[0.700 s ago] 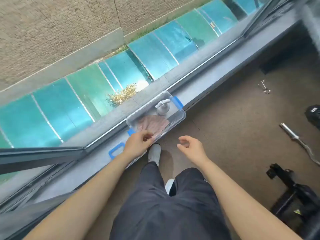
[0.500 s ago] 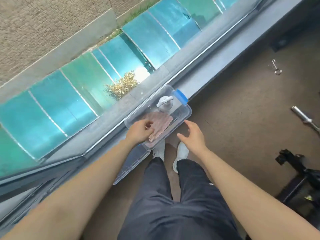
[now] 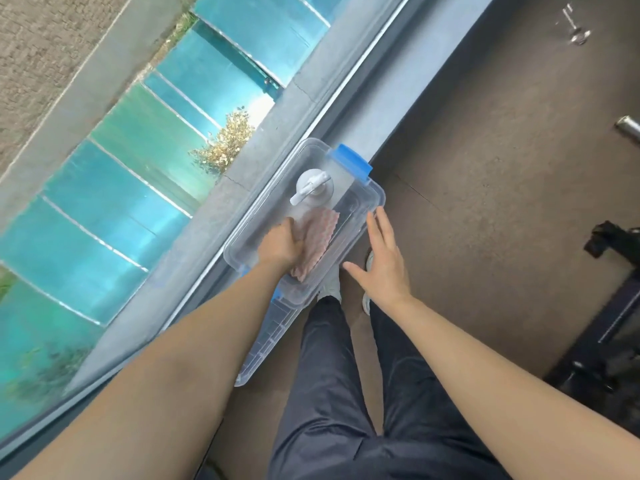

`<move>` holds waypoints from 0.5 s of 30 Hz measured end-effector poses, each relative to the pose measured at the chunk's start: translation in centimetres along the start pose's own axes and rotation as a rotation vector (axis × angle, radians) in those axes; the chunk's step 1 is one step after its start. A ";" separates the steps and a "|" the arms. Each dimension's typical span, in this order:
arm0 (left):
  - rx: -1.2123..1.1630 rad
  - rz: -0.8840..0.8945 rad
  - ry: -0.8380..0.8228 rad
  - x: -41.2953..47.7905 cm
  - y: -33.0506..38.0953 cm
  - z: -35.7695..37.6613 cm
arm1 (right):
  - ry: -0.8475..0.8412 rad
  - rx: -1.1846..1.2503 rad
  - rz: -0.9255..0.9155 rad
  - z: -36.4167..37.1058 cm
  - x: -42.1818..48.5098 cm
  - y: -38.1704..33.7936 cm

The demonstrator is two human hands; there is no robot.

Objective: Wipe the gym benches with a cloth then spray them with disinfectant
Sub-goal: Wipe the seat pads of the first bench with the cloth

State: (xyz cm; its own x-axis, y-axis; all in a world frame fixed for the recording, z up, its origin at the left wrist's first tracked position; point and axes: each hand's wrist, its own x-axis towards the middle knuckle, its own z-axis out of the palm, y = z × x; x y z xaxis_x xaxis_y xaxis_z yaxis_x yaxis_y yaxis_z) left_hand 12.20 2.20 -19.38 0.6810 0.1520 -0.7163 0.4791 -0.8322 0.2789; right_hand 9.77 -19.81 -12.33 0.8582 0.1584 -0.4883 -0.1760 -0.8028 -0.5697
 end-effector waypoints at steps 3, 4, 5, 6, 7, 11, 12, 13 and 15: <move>-0.044 0.016 0.018 -0.4 0.0 -0.4 | 0.003 -0.009 -0.010 -0.2 0.1 0.1; -0.073 0.016 0.022 -0.7 0.0 -0.8 | 0.000 -0.002 -0.012 -0.2 0.0 0.1; -0.098 0.021 0.032 -1.1 0.0 -1.2 | -0.005 0.012 -0.013 -0.3 0.0 0.0; -0.118 0.037 0.036 -1.8 0.0 -1.8 | -0.014 0.033 -0.012 -0.4 -0.1 -0.1; -0.143 0.068 0.035 -2.5 0.0 -2.5 | -0.026 0.054 -0.007 -0.5 -0.2 -0.3; -0.251 0.203 0.055 -7.0 0.4 -5.2 | -0.118 0.151 0.032 -2.3 -0.3 -0.7; -0.276 0.232 0.065 -8.4 0.7 -5.8 | -0.149 0.181 0.046 -3.1 -0.4 -0.8; -0.299 0.259 0.067 -9.9 1.0 -6.3 | -0.170 0.193 0.057 -4.0 -0.6 -1.0; -0.369 0.301 0.050 -12.8 1.9 -7.1 | -0.190 0.164 0.062 -6.0 -1.4 -1.6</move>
State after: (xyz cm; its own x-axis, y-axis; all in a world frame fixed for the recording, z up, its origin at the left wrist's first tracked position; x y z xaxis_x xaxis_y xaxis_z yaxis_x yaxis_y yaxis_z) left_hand 8.34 2.50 -5.13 0.8412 -0.0335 -0.5397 0.4149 -0.6001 0.6840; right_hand 11.75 -22.21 -6.80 0.7401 0.2294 -0.6322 -0.3144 -0.7130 -0.6268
